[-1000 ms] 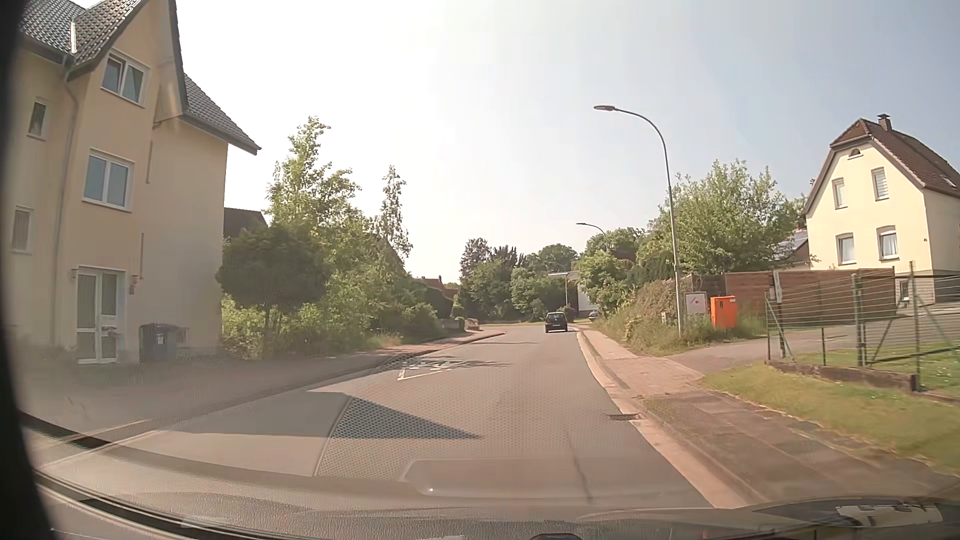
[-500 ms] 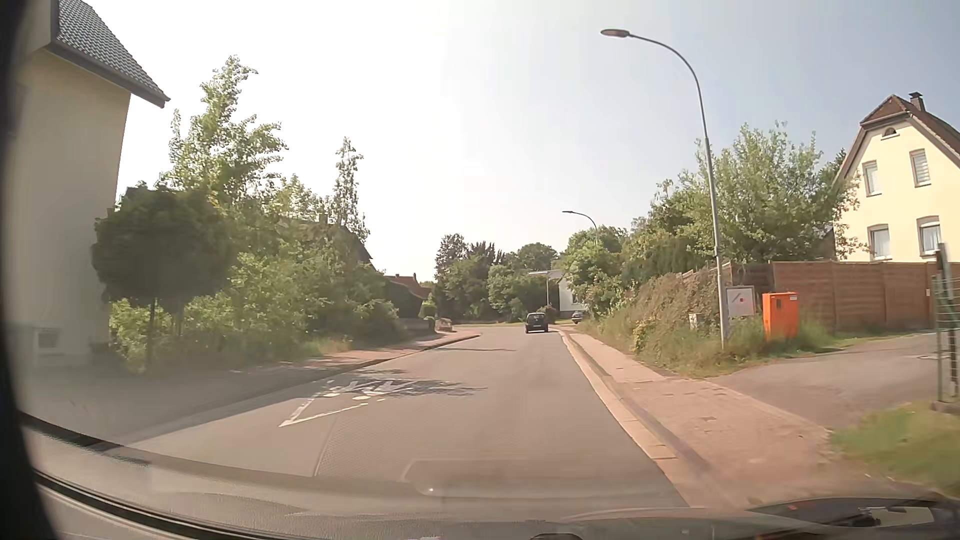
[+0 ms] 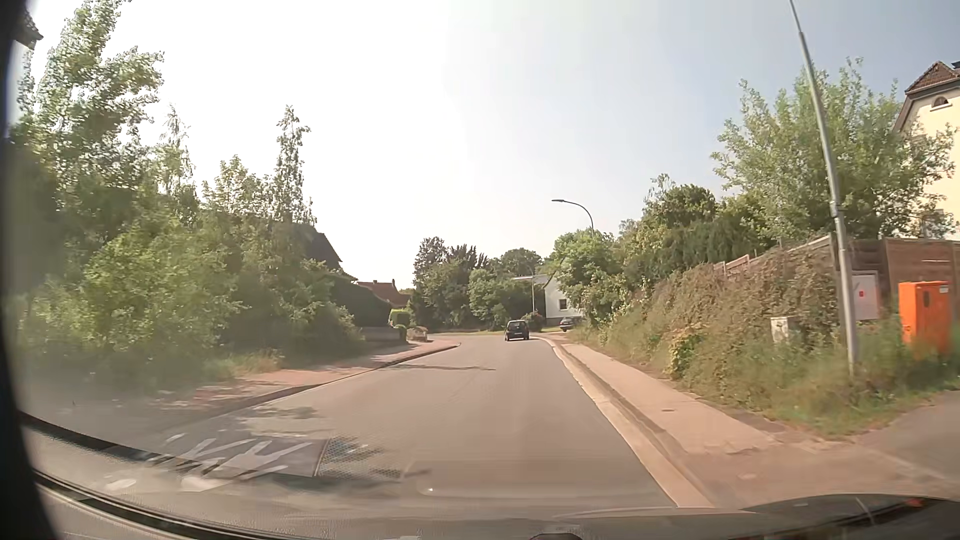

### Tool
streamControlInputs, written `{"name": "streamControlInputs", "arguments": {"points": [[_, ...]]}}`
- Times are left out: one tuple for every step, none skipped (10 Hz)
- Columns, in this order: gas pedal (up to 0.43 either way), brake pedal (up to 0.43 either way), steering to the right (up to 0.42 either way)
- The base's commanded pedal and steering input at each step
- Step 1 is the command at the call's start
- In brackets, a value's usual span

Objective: Follow the waypoints while adhering to traffic rules and regulations

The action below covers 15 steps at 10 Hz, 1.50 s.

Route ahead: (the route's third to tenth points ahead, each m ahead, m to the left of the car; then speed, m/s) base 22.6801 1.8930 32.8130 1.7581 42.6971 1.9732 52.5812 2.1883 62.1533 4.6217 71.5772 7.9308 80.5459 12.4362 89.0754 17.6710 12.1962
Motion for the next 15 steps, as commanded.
{"name": "streamControlInputs", "arguments": {"points": [[0.26,0.0,0.01],[0.26,0.0,0.01],[0.248,0.0,0.01],[0.248,0.0,0.008],[0.248,0.0,0.008],[0.248,0.0,0.008],[0.248,0.0,0.007],[0.248,0.0,0.006],[0.248,0.0,0.006],[0.248,0.0,0.004],[0.248,0.0,0.004],[0.24,0.0,0.004],[0.209,0.0,0.004],[0.197,0.0,0.004],[0.189,0.0,0.004]]}}
